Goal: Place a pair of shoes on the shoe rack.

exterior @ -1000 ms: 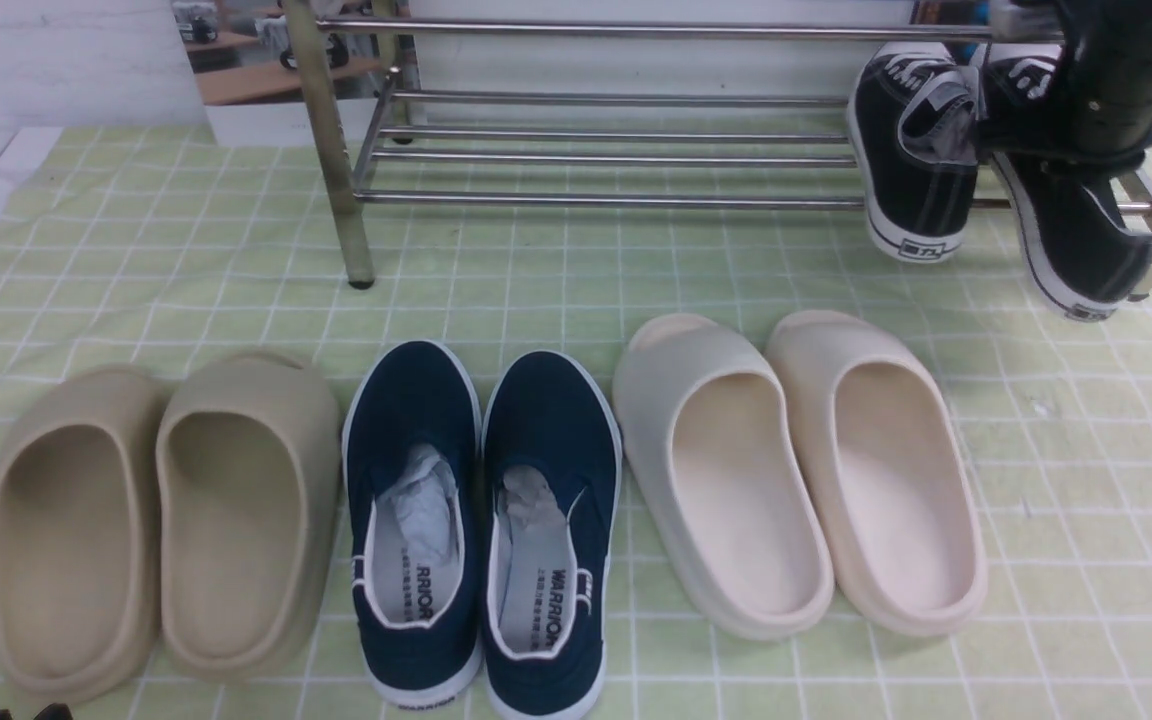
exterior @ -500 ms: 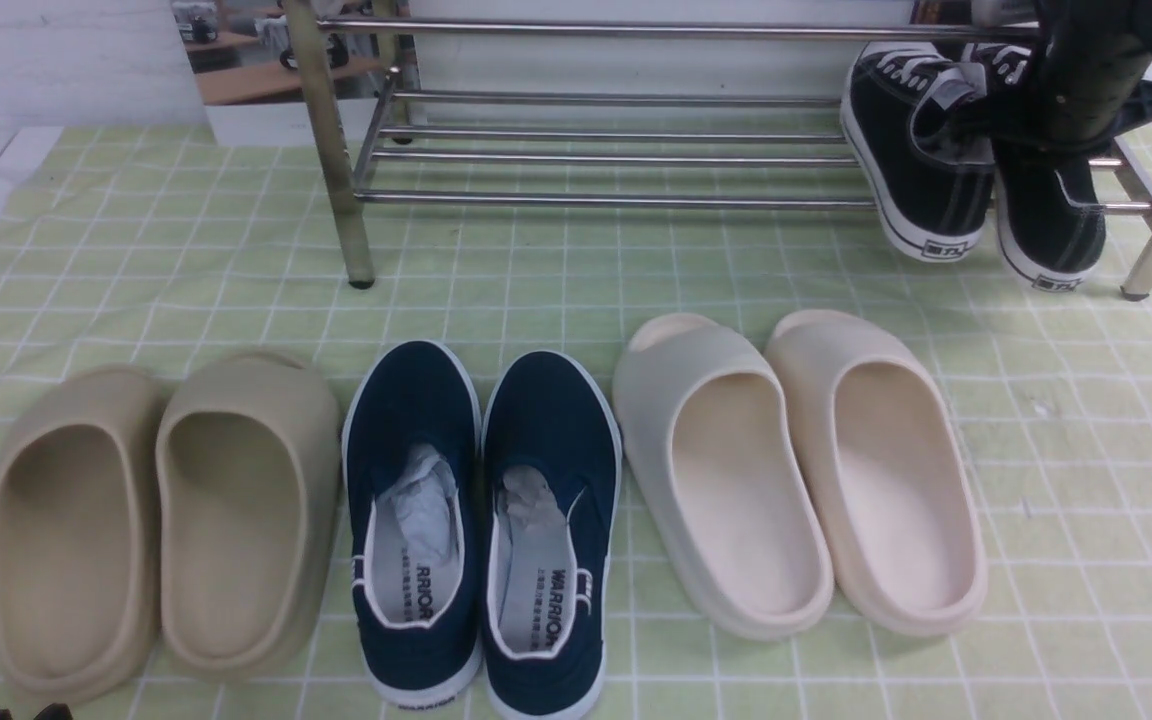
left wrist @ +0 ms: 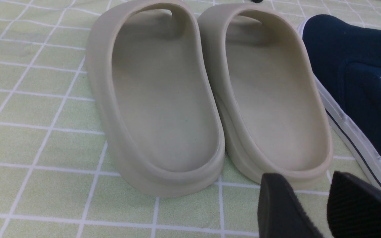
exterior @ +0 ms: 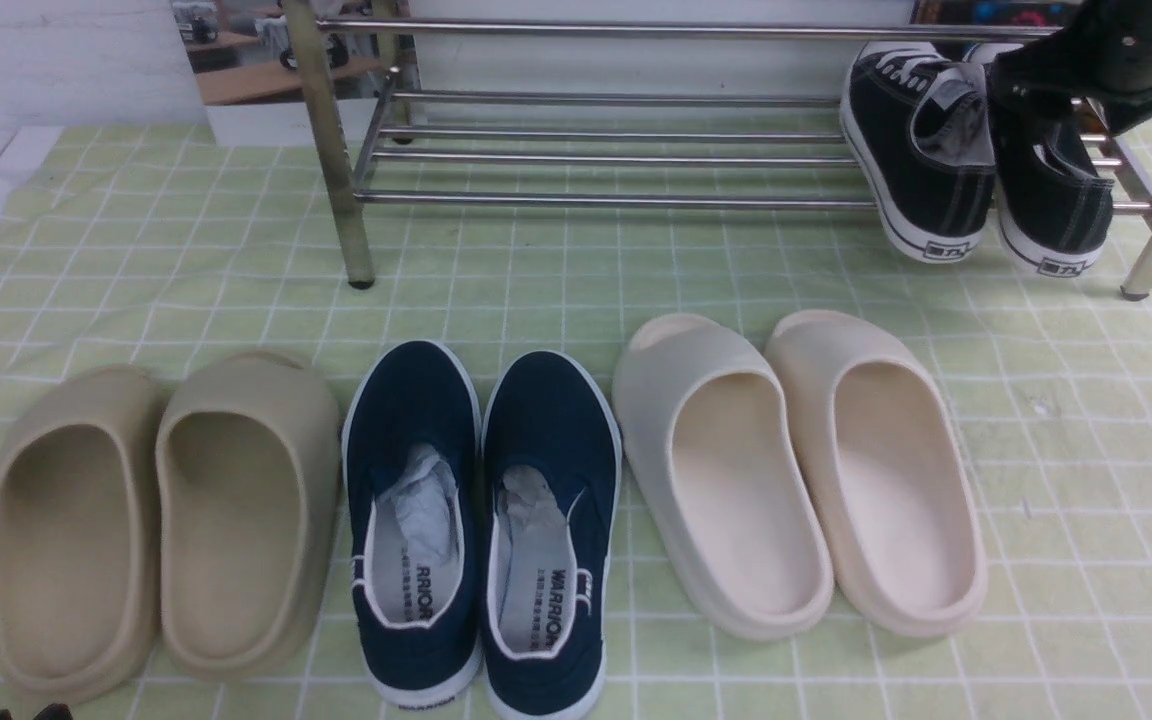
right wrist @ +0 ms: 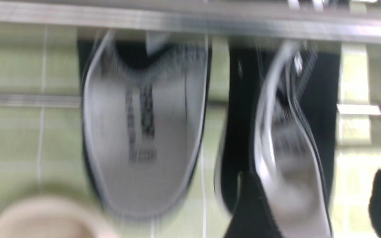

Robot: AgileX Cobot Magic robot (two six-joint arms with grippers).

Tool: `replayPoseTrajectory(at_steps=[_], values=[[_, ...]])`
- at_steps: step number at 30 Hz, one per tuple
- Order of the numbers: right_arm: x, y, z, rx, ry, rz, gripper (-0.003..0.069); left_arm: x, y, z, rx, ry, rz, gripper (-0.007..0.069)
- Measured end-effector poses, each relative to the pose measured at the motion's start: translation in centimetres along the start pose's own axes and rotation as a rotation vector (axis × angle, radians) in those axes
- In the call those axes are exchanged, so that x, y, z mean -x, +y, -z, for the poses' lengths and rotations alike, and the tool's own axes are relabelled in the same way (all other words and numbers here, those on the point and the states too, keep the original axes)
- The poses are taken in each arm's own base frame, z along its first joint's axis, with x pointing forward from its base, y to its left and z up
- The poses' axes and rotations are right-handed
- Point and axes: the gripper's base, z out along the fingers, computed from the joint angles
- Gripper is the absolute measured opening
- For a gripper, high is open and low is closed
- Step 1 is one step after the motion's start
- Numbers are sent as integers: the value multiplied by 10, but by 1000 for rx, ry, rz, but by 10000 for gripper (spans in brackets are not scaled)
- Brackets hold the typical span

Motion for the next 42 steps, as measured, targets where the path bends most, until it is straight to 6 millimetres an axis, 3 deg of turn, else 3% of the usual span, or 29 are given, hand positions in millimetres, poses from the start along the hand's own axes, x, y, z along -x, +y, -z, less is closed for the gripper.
replayPoseTrajectory(at_steps=[4, 8, 9, 10, 11, 13, 15, 16, 18, 19, 20, 23, 26, 27, 29, 32, 34, 36, 39, 42], values=[[-17, 0, 28, 35, 66, 7, 347, 0, 0, 0, 0, 0, 0, 239], [-35, 2, 35, 81, 126, 33, 139, 0, 0, 0, 0, 0, 0, 239], [-37, 3, 35, 86, 131, 33, 116, 0, 0, 0, 0, 0, 0, 239], [-48, 3, 38, 102, 160, 47, 34, 0, 0, 0, 0, 0, 0, 239], [-56, 4, 44, 115, 175, 55, 7, 0, 0, 0, 0, 0, 0, 239], [-65, 5, 53, 120, 183, 69, -2, 0, 0, 0, 0, 0, 0, 239], [-88, 4, 78, 122, 191, 76, -3, 0, 0, 0, 0, 0, 0, 239], [-87, 3, 82, 123, 179, 76, -3, 0, 0, 0, 0, 0, 0, 239], [-120, -2, 112, 124, 178, 77, -3, 0, 0, 0, 0, 0, 0, 239], [-123, -2, 110, 123, 190, 78, -3, 0, 0, 0, 0, 0, 0, 239], [-133, -4, 120, 124, 171, 76, -3, 0, 0, 0, 0, 0, 0, 239], [-183, -8, 135, 146, 69, 68, -1, 0, 0, 0, 0, 0, 0, 239], [-210, -9, 140, 165, -29, 56, 0, 0, 0, 0, 0, 0, 0, 239], [-238, -10, 143, 179, -143, 57, 0, 0, 0, 0, 0, 0, 0, 239], [-264, -12, 143, 181, -234, 77, 1, 0, 0, 0, 0, 0, 0, 239], [-286, -14, 143, 175, -352, 97, 1, 0, 0, 0, 0, 0, 0, 239], [-318, -18, 143, 155, -513, 121, 3, 0, 0, 0, 0, 0, 0, 239], [-327, -19, 144, 148, -590, 117, 3, 0, 0, 0, 0, 0, 0, 239], [-358, -23, 143, 123, -808, 102, 5, 0, 0, 0, 0, 0, 0, 239], [-379, -24, 137, 116, -885, 94, 5, 0, 0, 0, 0, 0, 0, 239]])
